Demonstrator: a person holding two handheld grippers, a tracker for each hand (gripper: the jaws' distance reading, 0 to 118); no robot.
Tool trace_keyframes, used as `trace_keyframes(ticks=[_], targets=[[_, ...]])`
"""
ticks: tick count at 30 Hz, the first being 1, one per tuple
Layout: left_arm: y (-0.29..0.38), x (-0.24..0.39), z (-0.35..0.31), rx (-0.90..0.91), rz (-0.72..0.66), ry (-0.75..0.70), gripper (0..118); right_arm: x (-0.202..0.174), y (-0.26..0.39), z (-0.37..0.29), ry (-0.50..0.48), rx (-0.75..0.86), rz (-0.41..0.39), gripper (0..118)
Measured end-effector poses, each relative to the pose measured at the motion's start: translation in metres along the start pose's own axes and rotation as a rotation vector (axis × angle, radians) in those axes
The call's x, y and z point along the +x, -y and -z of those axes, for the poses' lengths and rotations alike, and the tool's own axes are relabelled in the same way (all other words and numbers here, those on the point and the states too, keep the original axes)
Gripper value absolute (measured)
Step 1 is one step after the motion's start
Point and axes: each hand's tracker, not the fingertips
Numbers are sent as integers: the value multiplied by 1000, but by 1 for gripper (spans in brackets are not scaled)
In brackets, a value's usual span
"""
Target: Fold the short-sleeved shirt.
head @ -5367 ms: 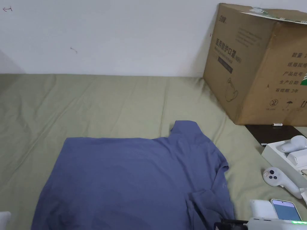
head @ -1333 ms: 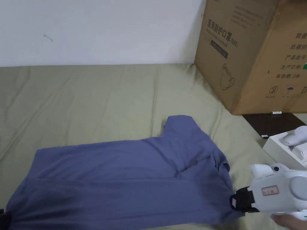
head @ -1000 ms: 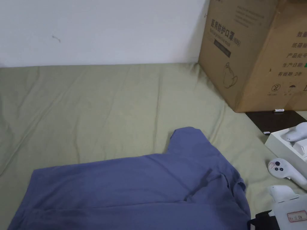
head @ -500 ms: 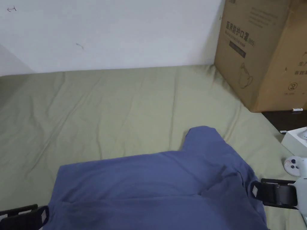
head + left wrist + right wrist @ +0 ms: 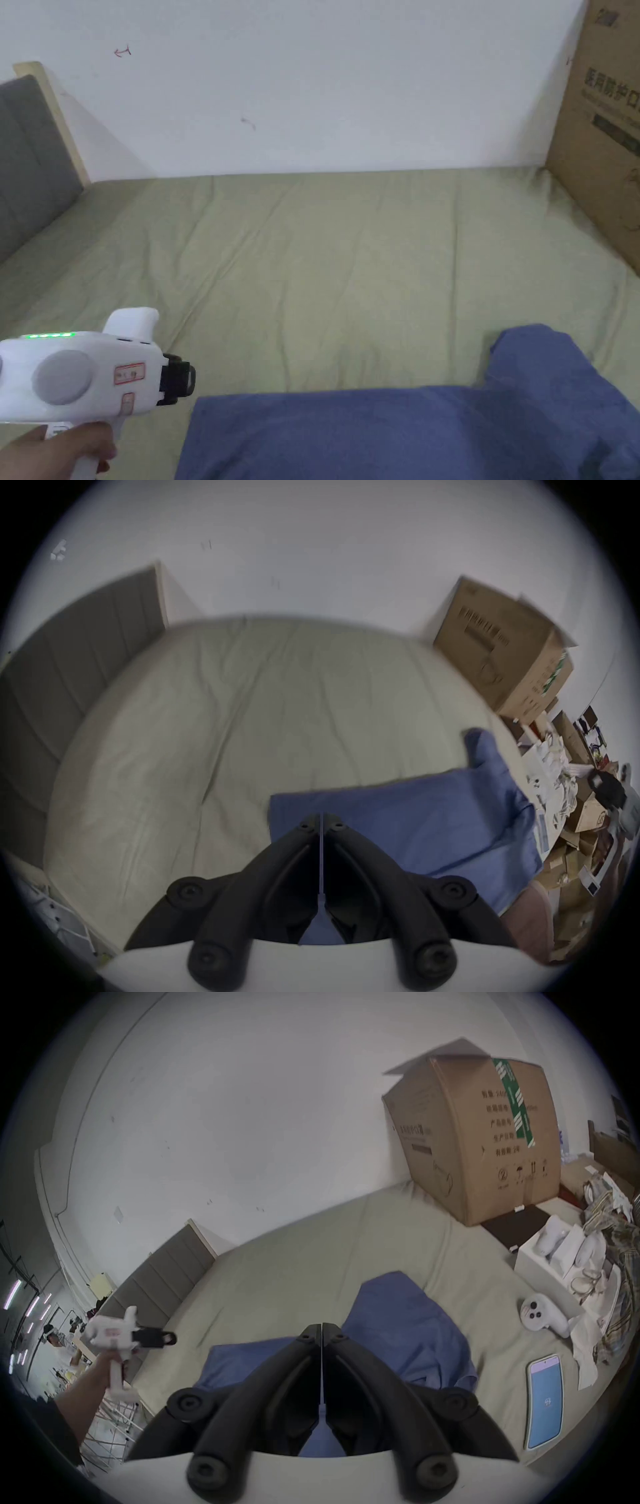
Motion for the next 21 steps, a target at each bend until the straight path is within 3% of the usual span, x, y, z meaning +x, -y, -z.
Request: trace_keyframes(ticks=[1, 3, 4, 5, 7, 11, 14, 15, 16, 17, 18, 21], targets=[[-1, 1, 15, 5, 11, -7, 13, 2, 3, 7, 10, -30, -11, 1], [-3, -8, 49, -20, 26, -51, 91, 6, 10, 21, 43, -82, -34, 1], [-2, -11, 65, -58, 31, -90, 114, 7, 14, 25, 56, -102, -37, 1], [0, -18, 80, -80, 27, -99, 118, 8, 17, 29, 57, -118, -34, 1], [6, -20, 101, -74, 25, -82, 114, 11, 23, 35, 52, -139, -24, 1], [30, -22, 141, -264, 72, -140, 111, 14, 27, 44, 83, -169, -48, 1], [29, -8, 126, -188, 96, -176, 108, 19, 22, 51, 99, -181, -44, 1], [31, 0, 116, -127, 146, -190, 99, 22, 19, 54, 99, -180, -41, 1], [35, 10, 106, -46, 194, -213, 81, 27, 15, 58, 96, -178, -40, 1], [35, 19, 96, 4, 223, -232, 38, 32, 10, 65, 93, -176, -41, 1], [36, 26, 92, 13, 229, -223, 2, 42, 4, 72, 90, -177, -46, 1], [34, 44, 79, 6, 195, -168, 0, 61, -24, 111, 129, -195, -97, 1]])
